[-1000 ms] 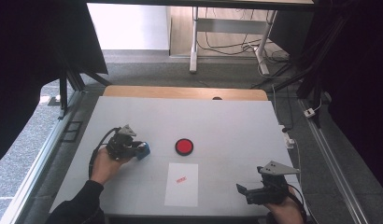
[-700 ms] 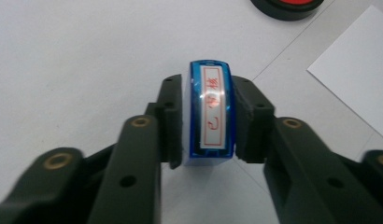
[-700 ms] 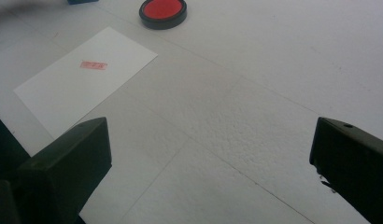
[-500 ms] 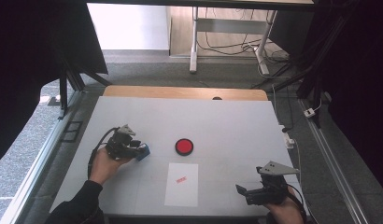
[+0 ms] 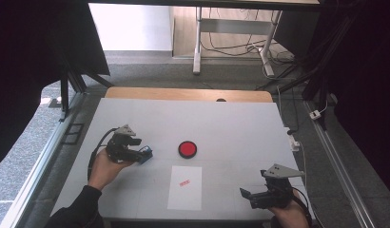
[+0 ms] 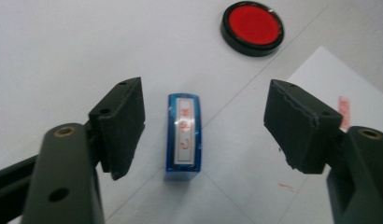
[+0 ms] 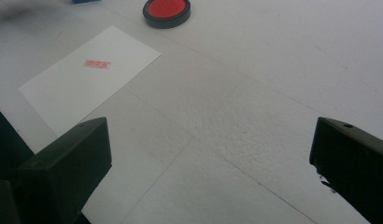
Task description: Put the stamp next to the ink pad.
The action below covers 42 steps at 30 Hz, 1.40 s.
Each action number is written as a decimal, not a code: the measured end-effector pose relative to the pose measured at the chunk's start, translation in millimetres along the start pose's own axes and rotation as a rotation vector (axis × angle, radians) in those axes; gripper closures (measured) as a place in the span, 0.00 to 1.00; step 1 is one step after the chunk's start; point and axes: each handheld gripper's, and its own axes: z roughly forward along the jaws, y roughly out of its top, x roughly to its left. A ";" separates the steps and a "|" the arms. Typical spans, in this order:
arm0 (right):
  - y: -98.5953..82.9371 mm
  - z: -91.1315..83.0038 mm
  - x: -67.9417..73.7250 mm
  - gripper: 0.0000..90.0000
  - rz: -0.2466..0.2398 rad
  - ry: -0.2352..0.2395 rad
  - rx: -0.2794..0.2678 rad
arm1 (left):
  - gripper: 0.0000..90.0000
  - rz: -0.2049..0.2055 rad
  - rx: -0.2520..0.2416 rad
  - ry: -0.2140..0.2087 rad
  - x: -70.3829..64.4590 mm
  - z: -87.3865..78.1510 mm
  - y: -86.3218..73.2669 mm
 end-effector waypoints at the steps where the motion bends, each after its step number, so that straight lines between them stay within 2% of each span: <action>1: 0.1 0.1 0.0 0.00 0.000 0.001 0.000 | 0.31 -0.002 -0.005 -0.005 -0.9 -0.7 0.3; 10: 0.5 0.7 0.0 0.00 -0.010 0.009 0.006 | 0.20 -0.002 -0.036 -0.044 -10.8 -10.3 4.4; 14: 0.5 0.9 0.2 0.00 -0.012 0.013 0.007 | 0.11 0.001 -0.049 -0.049 -17.1 -16.3 5.0; 21: 0.8 1.1 1.2 0.00 -0.014 0.013 0.007 | 0.09 -0.040 -0.060 -0.094 -23.7 -26.3 1.3; 24: 0.9 1.5 1.2 0.00 -0.018 0.017 0.010 | 0.08 -0.072 -0.075 -0.112 -25.5 -32.2 -1.1; 30: 0.5 1.2 0.7 0.00 -0.020 0.024 0.008 | 0.05 -0.068 -0.078 -0.105 -30.4 -44.1 -10.8; 42: 0.5 1.0 0.9 0.00 -0.020 0.025 0.004 | 0.00 -0.102 -0.144 -0.098 -38.8 -74.8 -36.3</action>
